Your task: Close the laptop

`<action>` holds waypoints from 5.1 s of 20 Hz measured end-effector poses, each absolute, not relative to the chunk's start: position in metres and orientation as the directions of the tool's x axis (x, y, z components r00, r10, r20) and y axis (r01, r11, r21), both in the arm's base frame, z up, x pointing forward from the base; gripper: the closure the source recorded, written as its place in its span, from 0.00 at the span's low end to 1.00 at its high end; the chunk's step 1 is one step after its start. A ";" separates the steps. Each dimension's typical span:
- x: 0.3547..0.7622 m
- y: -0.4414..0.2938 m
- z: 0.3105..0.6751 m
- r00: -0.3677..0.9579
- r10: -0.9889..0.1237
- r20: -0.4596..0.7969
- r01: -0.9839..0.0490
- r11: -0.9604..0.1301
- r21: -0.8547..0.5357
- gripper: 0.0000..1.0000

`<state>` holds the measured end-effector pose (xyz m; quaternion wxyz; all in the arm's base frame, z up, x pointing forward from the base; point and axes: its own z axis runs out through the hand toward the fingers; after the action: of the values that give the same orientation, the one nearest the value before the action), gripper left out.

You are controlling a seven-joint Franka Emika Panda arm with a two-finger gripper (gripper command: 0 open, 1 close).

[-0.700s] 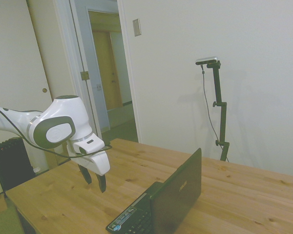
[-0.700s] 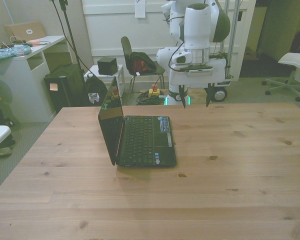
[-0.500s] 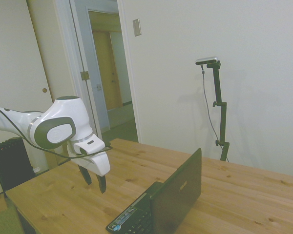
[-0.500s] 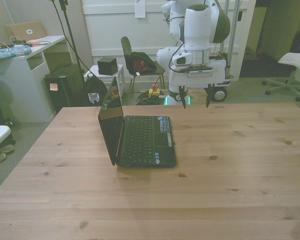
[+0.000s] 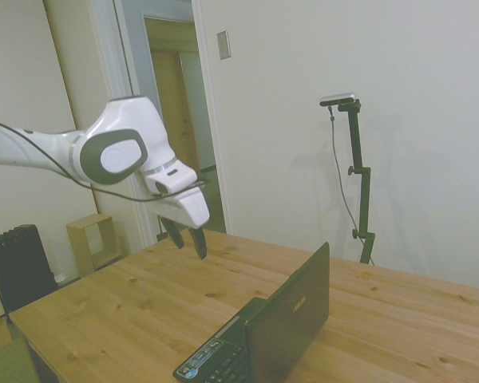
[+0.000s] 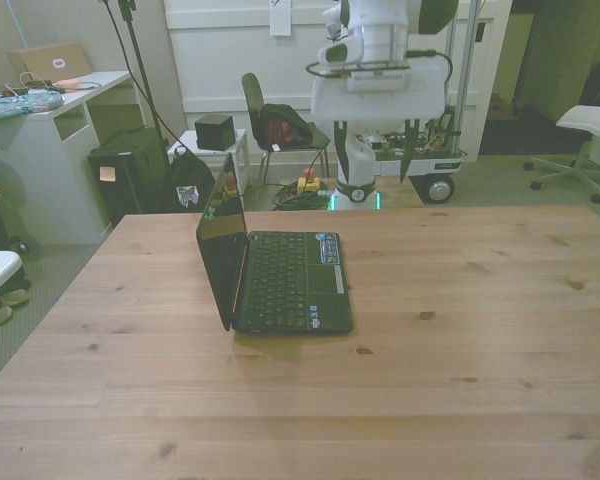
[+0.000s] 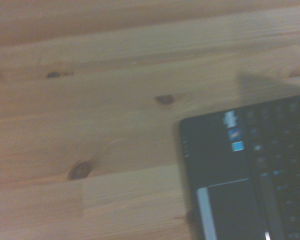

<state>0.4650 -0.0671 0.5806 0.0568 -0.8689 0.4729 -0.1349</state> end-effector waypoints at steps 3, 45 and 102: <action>0.459 -0.104 0.609 0.455 -0.872 0.181 -0.836 -0.488 -0.250 0.00; 0.468 -0.412 0.512 0.226 -0.974 0.015 -0.961 -0.225 -0.161 1.00; 0.526 -0.221 0.413 0.396 -0.914 -0.085 -0.917 -0.388 -0.093 1.00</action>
<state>0.5258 -0.2213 0.4125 0.0625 -0.8332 0.5494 0.0100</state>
